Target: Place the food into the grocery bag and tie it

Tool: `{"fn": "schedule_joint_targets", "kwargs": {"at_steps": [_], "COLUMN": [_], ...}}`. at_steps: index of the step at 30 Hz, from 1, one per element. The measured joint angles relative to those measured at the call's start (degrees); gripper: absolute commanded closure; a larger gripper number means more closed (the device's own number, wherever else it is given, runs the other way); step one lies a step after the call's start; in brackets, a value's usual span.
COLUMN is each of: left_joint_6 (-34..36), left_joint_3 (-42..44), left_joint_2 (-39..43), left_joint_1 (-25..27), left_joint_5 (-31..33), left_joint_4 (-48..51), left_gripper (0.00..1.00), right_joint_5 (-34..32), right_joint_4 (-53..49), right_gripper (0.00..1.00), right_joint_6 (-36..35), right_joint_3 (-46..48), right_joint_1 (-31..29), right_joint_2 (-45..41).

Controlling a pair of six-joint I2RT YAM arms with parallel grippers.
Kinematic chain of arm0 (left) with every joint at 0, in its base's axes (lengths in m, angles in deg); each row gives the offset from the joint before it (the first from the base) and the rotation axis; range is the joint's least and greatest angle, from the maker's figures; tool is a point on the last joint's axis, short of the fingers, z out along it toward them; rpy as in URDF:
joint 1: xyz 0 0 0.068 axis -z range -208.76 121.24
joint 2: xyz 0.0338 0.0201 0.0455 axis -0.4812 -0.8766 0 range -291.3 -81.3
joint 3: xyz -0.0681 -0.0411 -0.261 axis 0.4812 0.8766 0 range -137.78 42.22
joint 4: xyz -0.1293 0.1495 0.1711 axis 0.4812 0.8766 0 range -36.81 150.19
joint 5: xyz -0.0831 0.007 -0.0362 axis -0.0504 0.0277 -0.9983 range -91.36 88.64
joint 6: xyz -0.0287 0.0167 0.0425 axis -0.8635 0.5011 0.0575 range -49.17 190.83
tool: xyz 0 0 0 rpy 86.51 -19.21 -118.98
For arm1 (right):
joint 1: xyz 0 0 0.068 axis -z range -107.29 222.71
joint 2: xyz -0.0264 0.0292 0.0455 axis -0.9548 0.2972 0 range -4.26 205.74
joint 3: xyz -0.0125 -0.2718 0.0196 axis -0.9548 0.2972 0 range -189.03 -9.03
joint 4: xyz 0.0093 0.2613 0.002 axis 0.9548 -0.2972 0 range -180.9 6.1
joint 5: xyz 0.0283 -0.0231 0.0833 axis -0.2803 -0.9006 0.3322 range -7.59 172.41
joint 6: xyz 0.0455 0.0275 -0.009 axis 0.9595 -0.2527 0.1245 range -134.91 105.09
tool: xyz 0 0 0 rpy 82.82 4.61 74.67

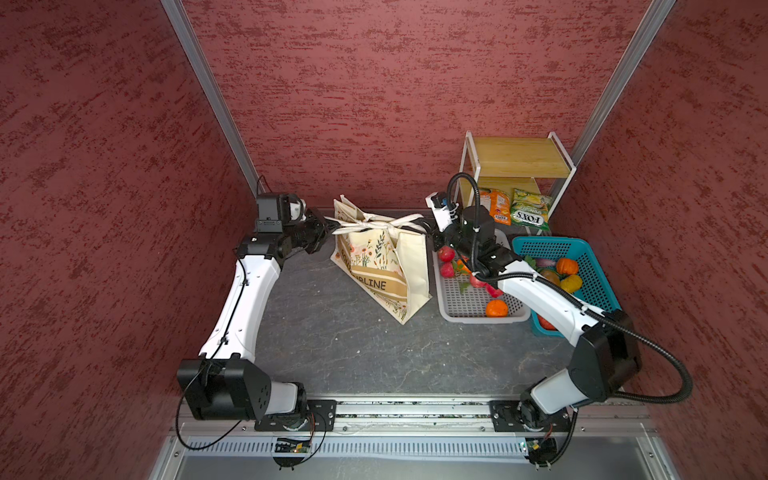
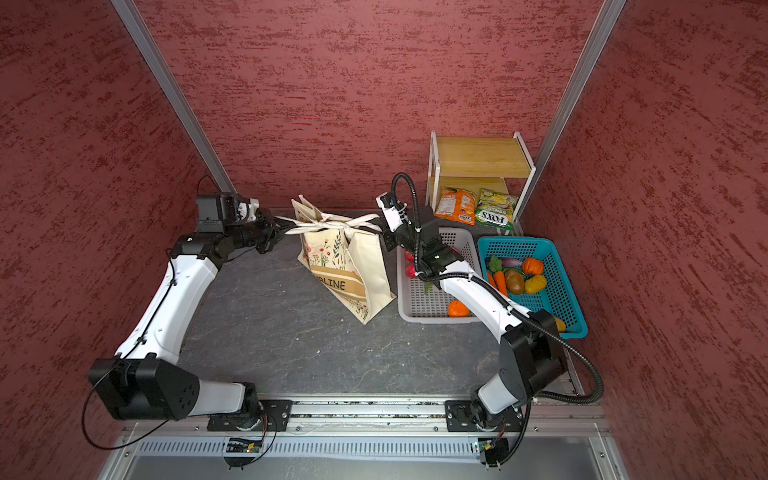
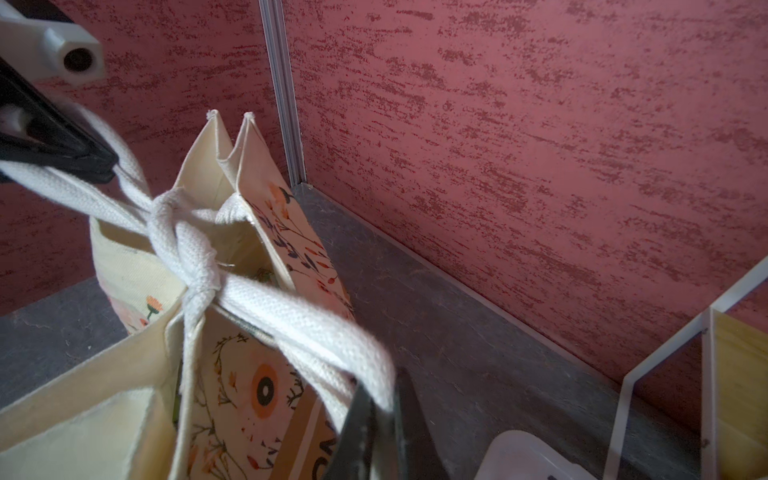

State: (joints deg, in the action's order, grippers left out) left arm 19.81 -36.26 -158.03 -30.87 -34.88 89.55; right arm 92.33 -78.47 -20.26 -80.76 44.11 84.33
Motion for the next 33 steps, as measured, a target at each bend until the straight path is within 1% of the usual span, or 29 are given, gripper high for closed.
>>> {"fn": "schedule_joint_targets", "kwargs": {"at_steps": [7, 12, 16, 20, 22, 25, 27, 30, 33], "left_joint_6": [-2.73, -2.78, -3.13, -3.19, -3.17, -3.17, -3.10, -2.58, -2.01], "left_joint_3": [6.19, 7.32, 7.52, 7.23, 6.03, 3.04, 0.57, -2.36, -4.22], "left_joint_2": [5.29, 6.54, 6.58, 5.46, 3.85, 0.63, -1.81, -4.46, -5.38], "left_joint_1": [-4.48, -5.33, -5.35, -5.20, -4.44, -1.86, 0.24, 2.95, 4.55], "left_joint_5": [-2.56, -3.67, -4.20, -4.61, -4.63, -4.48, -3.74, -2.47, -1.95], "left_joint_4": [-1.07, -1.05, -1.64, -3.06, -3.98, -5.84, -6.71, -7.82, -8.41], "left_gripper": [1.00, 1.00, 1.00, 1.00, 1.00, 1.00, 0.91, 0.85, 0.76], "right_joint_5": [-1.33, -1.40, -1.05, 2.19, 4.28, 6.56, 7.21, 7.85, 8.33], "right_joint_4": [0.37, 0.31, 0.42, 1.68, 2.40, 2.89, 2.69, 2.47, 2.54], "right_gripper": [1.00, 1.00, 1.00, 1.00, 1.00, 1.00, 1.00, 1.00, 1.00], "right_joint_6": [5.16, 6.51, 6.19, 5.18, 4.26, 1.97, 0.48, -0.96, -2.86], "right_joint_3": [1.22, 1.49, 1.68, 1.88, 1.92, 1.88, 1.27, -0.72, -1.51], "right_joint_1": [-2.25, -2.47, -2.47, -2.03, -1.16, 0.74, 1.79, 2.91, 3.21], "right_joint_2": [0.00, -0.13, -0.44, -0.55, -0.52, -0.50, -0.22, 0.83, 1.11]}}
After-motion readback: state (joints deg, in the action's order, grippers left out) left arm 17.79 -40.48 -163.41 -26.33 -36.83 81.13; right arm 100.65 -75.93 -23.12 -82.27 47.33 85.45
